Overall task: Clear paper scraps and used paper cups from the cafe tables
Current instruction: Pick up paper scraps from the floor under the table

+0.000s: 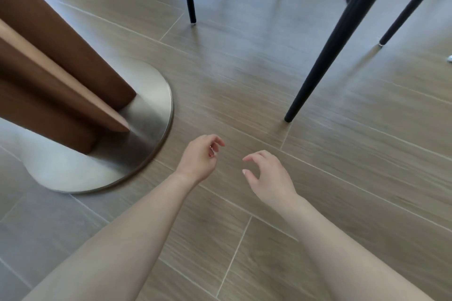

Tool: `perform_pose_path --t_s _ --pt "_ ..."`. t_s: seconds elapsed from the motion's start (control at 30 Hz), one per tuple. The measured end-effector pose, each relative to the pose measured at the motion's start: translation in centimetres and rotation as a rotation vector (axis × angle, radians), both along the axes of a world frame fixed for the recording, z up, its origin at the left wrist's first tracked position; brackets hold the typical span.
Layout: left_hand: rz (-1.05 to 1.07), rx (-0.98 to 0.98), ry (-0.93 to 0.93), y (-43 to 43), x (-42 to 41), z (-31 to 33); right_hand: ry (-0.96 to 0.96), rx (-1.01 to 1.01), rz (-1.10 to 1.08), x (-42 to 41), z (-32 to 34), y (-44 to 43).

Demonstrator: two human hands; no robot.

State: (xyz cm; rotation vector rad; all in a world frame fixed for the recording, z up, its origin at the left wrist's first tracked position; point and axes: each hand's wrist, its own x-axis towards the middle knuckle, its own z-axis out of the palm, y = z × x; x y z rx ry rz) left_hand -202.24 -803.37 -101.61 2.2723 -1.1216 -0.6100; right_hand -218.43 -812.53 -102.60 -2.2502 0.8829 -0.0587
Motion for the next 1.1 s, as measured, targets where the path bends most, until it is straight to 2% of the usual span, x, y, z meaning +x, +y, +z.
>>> perform_pose_path --t_s 0.13,0.27,0.5,0.8,0.9,1.1 --pt "-0.029 -0.086 -0.006 -2.4 -1.5 7.2 -0.041 -0.039 -0.062 -0.7 6.1 -1.9" --pt "-0.115 -0.135 0.024 -3.5 -4.3 17.2 -0.109 -0.037 -0.125 -2.8 15.1 -2.7" --pt "-0.207 -0.164 0.184 -5.5 -10.6 38.1 -0.177 -0.015 -0.177 -8.6 36.1 -3.1" --pt "-0.232 -0.176 0.244 -13.1 -20.1 63.0 -0.250 -0.002 -0.338 -19.2 62.2 -8.9" --pt "-0.238 -0.195 0.287 -16.2 -24.3 68.2 -0.275 0.026 -0.382 -23.2 67.9 -11.2" --pt "-0.308 -0.208 0.371 -21.5 -31.3 72.8 -0.278 -0.003 -0.554 -30.0 73.0 -15.2"
